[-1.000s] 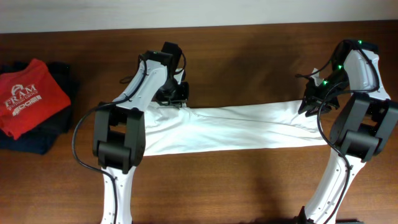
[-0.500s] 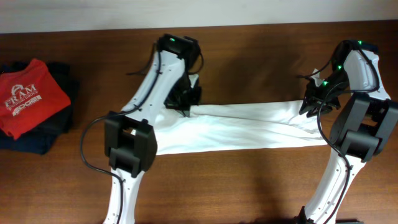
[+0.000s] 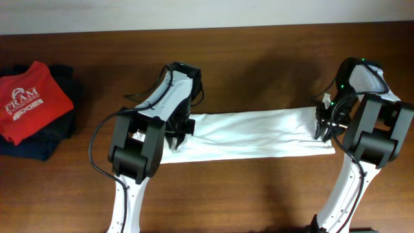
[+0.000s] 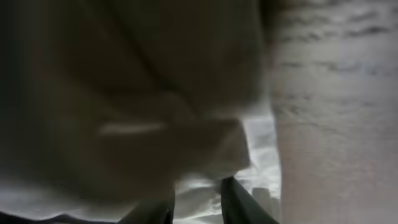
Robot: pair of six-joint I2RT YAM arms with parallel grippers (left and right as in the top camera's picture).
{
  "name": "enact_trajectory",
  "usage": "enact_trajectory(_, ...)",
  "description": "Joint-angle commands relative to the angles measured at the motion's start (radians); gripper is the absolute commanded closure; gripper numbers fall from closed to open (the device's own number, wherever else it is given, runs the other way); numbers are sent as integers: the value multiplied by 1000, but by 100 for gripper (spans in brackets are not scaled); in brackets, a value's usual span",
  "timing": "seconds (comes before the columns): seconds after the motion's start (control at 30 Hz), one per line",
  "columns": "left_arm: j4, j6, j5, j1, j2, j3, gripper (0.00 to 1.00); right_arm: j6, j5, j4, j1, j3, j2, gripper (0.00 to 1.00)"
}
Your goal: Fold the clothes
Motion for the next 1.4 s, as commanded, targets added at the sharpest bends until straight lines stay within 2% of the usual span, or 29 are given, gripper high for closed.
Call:
enact_trajectory(0.0,-2,-12,-21,4,-5,-7,73,33,45,7,-1,-13,1,71)
enact_trajectory(0.1,-9,-12,-21,18,-23,34,75,33,45,10,-1,-13,1,71)
enact_trajectory(0.23,62,-16,-23,124,-111,108,74,33,45,11,-1,-13,1,71)
enact_trajectory(0.3,108,-16,-34,215,-132,108,68,33,45,14,-1,-13,1,71)
enact_trajectory(0.43,102,-14,-25,310,-132,99,59,33,45,21,-1,-13,1,70)
enact_trajectory(0.57,120,-11,13,307,-132,14,59,33,45,22,-1,-13,1,71)
enact_trajectory(0.63,177,-11,49,307,-132,-64,64,33,45,22,-1,-13,1,70)
enact_trajectory(0.7,247,-11,114,306,-132,-151,80,32,45,22,-1,-13,1,70)
enact_trajectory(0.77,270,-11,90,306,-132,-202,89,33,45,21,-1,-13,1,71)
enact_trajectory(0.8,270,-14,-4,310,-132,-233,94,33,46,21,-1,-13,1,71)
enact_trajectory(0.83,253,-62,-115,317,-132,-251,95,33,45,22,-1,-13,1,71)
enact_trajectory(0.9,227,-114,-204,333,-132,-256,94,33,46,22,-1,-13,1,71)
enact_trajectory(1.0,235,-114,-201,344,-132,-256,90,33,45,23,-1,-13,1,70)
enact_trajectory(1.1,222,-114,-177,344,-132,-224,88,33,45,24,-1,-13,1,66)
enact_trajectory(1.2,172,-109,-149,344,-170,-101,88,33,45,24,-1,-13,1,66)
enact_trajectory(1.27,186,-109,-69,343,-214,-16,85,33,45,25,-1,-13,1,66)
enact_trajectory(1.37,250,-79,40,320,-224,-2,84,33,45,25,-1,-13,1,66)
